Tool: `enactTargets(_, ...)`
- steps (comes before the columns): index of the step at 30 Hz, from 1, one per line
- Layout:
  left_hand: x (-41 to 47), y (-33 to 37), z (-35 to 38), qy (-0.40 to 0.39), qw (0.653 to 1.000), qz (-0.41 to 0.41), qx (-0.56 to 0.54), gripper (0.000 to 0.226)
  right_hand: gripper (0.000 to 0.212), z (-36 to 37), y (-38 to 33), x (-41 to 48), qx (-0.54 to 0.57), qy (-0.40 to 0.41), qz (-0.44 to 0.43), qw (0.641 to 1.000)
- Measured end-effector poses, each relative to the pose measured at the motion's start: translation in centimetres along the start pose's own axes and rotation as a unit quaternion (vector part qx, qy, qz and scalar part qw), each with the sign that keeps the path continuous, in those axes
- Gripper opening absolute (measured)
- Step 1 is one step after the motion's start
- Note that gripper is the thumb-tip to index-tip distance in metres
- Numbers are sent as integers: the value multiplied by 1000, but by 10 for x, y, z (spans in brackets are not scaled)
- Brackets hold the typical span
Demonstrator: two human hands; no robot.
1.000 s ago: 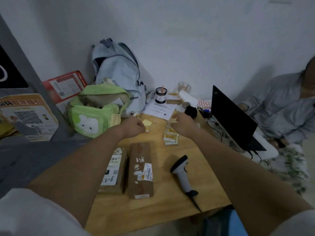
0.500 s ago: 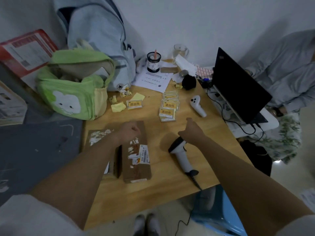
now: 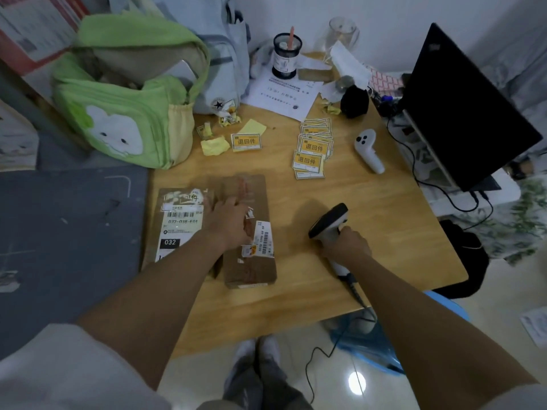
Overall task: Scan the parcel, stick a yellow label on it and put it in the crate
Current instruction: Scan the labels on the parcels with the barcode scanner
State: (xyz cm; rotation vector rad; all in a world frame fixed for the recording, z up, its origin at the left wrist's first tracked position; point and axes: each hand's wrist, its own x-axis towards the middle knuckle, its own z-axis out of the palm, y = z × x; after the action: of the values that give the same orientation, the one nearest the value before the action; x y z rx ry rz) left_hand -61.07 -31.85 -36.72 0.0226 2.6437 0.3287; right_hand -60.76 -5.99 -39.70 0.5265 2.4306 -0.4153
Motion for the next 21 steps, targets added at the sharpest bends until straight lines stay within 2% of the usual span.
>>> enactTargets(5, -2, -1, 0, 25, 1000, -3, 0, 82, 31, 10, -5, -6, 32, 16, -14, 999)
enactTargets(9, -6, -4, -2, 21, 1000, 7, 3, 74, 24, 8, -1, -11, 74, 17, -30, 997)
enactTargets(13, -10, -4, -5, 7, 1000, 18, 11, 69, 30, 0, -2, -20, 146, 34, -41, 988)
enactTargets(18, -14, -3, -15, 43, 999, -13, -26, 53, 16, -23, -11, -33, 157, 66, -68, 983)
enactTargets(21, -16, -14, -19, 56, 996, -3, -75, 44, 7, -39, -21, -45, 170, 85, -114, 975)
